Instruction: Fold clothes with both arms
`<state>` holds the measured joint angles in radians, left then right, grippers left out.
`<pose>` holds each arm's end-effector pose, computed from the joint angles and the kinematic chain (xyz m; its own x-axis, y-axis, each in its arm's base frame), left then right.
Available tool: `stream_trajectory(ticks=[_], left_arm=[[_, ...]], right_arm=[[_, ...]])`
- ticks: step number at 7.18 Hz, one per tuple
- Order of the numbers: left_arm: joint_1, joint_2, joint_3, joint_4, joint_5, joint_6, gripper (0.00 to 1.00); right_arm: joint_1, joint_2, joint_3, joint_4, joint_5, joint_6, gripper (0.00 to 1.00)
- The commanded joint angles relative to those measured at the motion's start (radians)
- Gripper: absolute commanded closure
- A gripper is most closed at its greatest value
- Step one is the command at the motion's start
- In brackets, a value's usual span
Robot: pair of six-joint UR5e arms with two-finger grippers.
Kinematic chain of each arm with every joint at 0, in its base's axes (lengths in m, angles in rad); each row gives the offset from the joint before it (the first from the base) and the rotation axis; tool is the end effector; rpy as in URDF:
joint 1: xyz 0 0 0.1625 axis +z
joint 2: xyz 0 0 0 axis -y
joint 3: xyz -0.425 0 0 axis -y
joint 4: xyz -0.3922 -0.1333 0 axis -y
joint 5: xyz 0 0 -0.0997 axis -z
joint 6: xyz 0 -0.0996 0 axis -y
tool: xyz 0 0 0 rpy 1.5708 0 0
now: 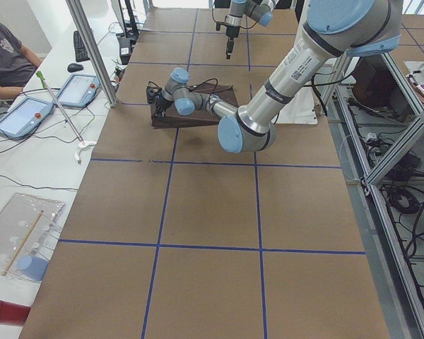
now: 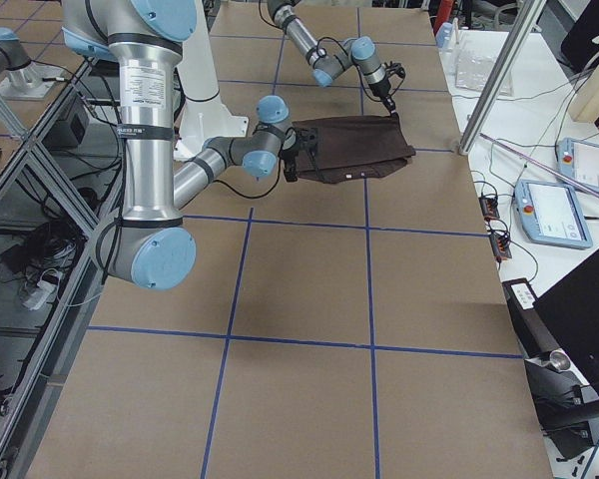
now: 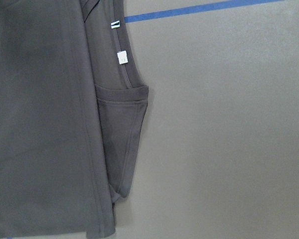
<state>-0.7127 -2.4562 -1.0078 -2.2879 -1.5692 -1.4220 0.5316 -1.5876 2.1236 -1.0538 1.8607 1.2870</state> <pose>0.5463 -0.6485 0.2718 0.4762 -0.2156 -0.8525 0.5909 0.7965 0.1286 -0.3454 -0.3247 0.3478 0.4857 -0.0257 0.8738 -0.1413 0.9841 0.1075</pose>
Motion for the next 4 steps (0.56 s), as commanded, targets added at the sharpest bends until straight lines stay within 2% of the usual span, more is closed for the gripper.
stream_trajectory(ticks=[1, 2, 3, 4], left_arm=[[0.001, -0.081, 0.139, -0.126, 0.046, 0.023, 1.00], [0.001, -0.104, 0.176, -0.131, 0.052, 0.032, 1.00], [-0.002, -0.101, 0.178, -0.133, 0.060, 0.035, 0.17], [-0.016, -0.098, 0.178, -0.131, 0.058, 0.108, 0.00]], right_arm=[[0.004, 0.001, 0.001, 0.000, 0.000, 0.000, 0.00], [0.007, 0.000, 0.003, 0.000, 0.000, 0.000, 0.00], [0.007, 0.000, 0.003, 0.000, 0.000, 0.000, 0.00], [0.007, 0.000, 0.001, -0.002, 0.000, 0.000, 0.00]])
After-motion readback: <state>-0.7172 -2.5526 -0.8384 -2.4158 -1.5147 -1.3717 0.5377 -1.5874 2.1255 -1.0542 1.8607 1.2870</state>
